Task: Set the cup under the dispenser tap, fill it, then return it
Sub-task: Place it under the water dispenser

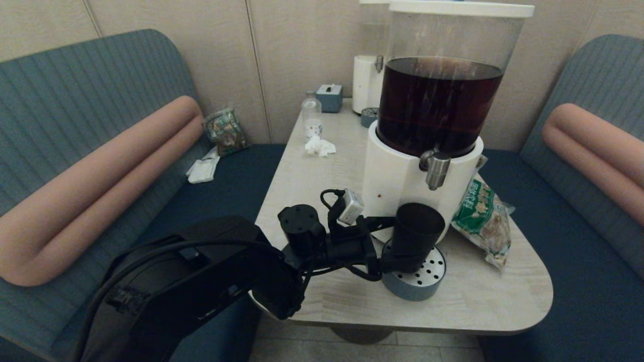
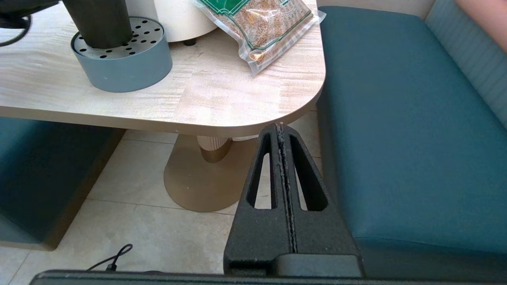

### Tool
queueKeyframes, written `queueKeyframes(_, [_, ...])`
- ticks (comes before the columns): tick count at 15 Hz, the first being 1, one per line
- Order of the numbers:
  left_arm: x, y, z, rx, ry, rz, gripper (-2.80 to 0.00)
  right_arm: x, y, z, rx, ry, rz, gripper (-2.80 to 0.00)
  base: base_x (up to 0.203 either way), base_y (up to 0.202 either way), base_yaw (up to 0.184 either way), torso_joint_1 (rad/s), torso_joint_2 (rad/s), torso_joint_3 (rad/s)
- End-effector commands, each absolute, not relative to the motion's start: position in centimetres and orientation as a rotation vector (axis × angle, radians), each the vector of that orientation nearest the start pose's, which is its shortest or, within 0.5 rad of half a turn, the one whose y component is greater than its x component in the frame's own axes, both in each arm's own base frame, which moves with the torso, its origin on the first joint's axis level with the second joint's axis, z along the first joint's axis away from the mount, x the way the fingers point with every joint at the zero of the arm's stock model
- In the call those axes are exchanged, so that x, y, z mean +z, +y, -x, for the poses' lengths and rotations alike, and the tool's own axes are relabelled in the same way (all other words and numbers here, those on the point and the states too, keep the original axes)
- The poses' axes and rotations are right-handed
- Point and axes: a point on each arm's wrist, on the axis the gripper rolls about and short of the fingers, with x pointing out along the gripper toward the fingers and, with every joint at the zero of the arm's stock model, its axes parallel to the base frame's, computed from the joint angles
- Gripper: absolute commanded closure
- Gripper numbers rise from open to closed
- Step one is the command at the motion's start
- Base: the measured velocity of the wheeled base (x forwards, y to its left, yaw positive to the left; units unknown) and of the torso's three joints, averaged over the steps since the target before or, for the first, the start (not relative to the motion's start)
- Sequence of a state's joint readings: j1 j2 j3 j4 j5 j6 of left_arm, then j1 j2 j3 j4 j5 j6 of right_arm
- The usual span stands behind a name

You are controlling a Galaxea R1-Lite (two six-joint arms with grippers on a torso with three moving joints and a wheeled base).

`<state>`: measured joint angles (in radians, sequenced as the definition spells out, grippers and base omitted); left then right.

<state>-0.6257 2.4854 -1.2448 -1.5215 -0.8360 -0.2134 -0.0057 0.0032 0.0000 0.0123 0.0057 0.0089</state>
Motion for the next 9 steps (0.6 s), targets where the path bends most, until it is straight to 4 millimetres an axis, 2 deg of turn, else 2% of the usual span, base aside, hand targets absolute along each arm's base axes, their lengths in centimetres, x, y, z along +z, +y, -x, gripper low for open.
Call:
queueKeyframes(1, [7.8,-27.5,-35.1,-1.483,-0.14,0.142,-2.8,7.4,0.0,2.3,0.0,0.015,-0.009,0.0,0.0,0.0,0.0,0.0,0.0,0.0])
queueKeyframes(9, [8.2,-25.8,-32.8,-1.481,-0.067,0.141,-2.8,7.4,0.0,2.3,0.0,0.015,-0.009,0.0,0.0,0.0,0.0,0.0,0.0,0.0])
